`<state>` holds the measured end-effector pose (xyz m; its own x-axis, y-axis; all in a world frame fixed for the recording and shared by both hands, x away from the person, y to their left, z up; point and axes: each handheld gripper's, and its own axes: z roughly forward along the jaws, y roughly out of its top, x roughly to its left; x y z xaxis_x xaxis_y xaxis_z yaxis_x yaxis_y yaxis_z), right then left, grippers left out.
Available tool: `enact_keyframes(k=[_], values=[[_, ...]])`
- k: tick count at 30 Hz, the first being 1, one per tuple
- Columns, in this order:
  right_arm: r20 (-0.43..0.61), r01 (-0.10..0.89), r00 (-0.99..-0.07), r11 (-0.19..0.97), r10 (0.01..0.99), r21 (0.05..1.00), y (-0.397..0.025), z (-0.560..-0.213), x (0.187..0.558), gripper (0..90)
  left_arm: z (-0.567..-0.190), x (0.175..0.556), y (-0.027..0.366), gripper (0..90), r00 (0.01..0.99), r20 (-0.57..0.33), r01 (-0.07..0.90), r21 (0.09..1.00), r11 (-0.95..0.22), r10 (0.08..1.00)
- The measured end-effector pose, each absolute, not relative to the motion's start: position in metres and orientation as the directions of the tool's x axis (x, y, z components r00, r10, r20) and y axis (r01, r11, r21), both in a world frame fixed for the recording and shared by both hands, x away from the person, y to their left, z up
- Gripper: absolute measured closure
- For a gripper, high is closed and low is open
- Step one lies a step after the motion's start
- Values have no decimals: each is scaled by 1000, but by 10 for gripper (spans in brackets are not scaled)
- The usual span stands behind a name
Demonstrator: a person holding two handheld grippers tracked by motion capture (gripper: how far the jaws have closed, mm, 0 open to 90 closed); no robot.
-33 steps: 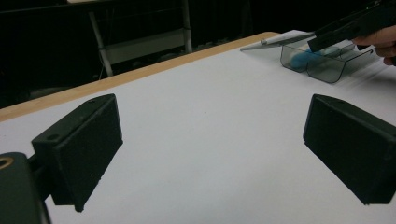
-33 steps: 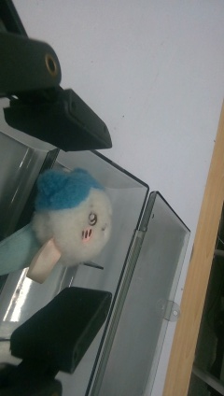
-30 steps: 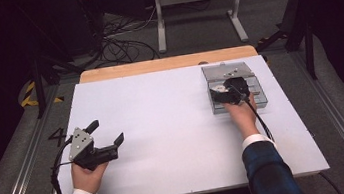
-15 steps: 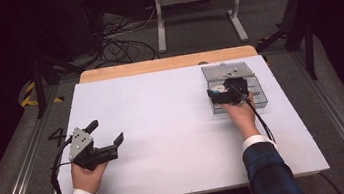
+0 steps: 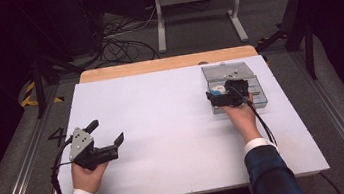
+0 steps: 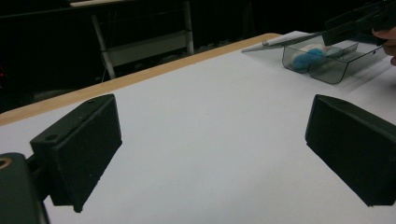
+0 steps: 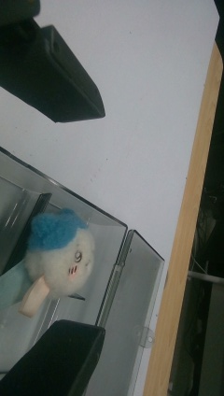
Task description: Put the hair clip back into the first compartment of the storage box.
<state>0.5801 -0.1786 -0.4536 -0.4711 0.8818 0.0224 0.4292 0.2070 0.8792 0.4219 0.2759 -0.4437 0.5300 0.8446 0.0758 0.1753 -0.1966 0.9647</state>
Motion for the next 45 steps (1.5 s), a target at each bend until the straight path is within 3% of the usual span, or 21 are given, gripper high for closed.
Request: enact_keyframes(k=[45], values=[[23,344,-520,185,854,920,-195,-459,551,0,-443,422,276,40,521,79,172,966,-195,850]])
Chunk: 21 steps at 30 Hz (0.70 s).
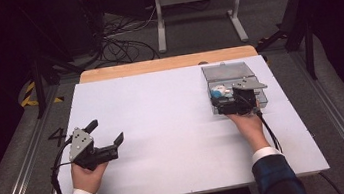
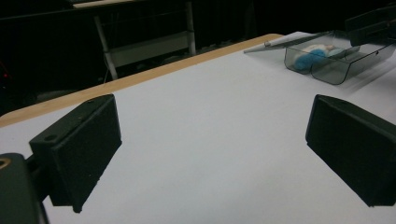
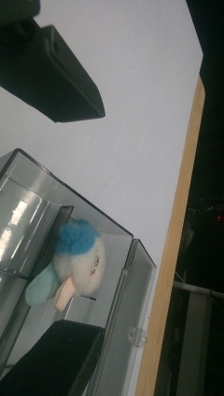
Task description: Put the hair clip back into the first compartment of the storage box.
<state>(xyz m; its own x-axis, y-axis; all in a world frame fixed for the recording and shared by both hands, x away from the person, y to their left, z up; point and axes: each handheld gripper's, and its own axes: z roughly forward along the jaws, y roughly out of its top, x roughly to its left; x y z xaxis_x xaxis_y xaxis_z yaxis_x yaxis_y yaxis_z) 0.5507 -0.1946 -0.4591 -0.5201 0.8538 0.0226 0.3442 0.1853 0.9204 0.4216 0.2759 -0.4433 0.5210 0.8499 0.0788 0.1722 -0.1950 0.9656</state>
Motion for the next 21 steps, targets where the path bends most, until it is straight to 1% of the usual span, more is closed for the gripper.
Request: enact_keyframes(k=[12,21], values=[[26,331,-534,181,845,926,-201,-457,541,0,-443,421,276,40,522,76,173,966,-193,850],[40,311,-535,153,844,938,-209,-453,532,0,-442,420,276,39,521,80,169,966,-195,850]])
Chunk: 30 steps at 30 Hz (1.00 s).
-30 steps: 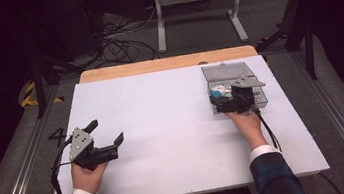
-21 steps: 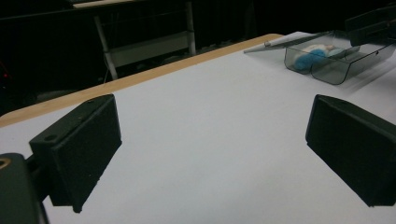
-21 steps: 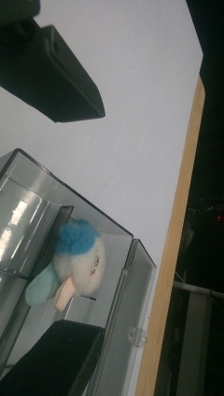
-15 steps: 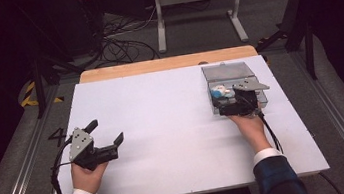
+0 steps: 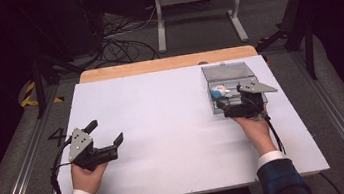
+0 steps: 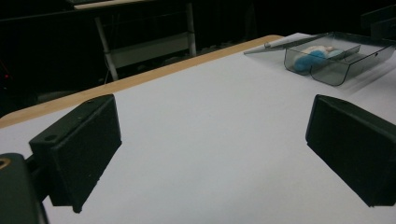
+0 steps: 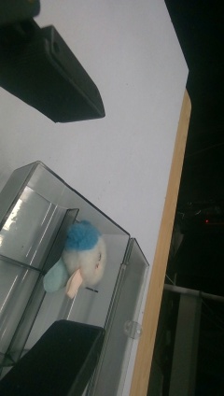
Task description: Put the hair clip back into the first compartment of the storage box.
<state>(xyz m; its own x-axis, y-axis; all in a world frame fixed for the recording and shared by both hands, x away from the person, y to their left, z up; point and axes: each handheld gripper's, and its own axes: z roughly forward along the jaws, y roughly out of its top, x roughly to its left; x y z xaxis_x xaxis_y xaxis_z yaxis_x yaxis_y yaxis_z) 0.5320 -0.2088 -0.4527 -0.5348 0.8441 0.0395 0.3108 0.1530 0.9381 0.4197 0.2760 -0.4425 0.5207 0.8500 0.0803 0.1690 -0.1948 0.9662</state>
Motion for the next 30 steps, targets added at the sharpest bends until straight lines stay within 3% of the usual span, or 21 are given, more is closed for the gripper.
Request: enact_keyframes(k=[30], values=[[68,245,-576,94,814,965,-221,-443,501,0,-443,420,275,39,518,90,166,965,-203,850]])
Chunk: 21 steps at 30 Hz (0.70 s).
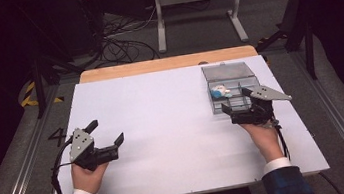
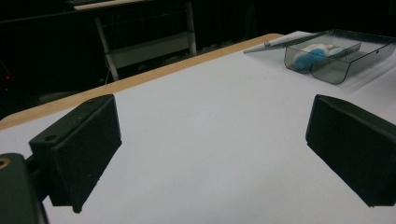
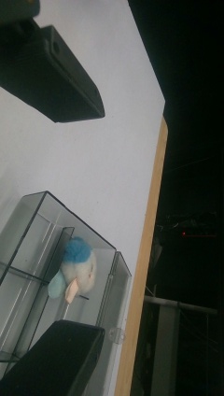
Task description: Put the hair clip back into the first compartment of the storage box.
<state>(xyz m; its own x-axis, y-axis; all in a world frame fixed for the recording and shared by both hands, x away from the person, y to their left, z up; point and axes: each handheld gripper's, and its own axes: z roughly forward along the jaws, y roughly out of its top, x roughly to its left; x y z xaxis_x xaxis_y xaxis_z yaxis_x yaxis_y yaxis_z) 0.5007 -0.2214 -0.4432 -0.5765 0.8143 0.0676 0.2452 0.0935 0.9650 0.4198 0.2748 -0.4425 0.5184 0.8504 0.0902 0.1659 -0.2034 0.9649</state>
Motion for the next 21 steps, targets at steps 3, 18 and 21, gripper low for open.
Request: enact_keyframes(k=[3,18,21], values=[[73,247,-574,87,816,965,-223,-443,499,0,-441,419,276,39,520,72,164,969,-183,851],[79,232,-559,64,825,971,-235,-442,488,0,-437,417,276,38,532,39,151,978,-140,846],[80,234,-558,64,826,970,-237,-443,486,0,-437,416,276,38,536,32,150,980,-133,844]])
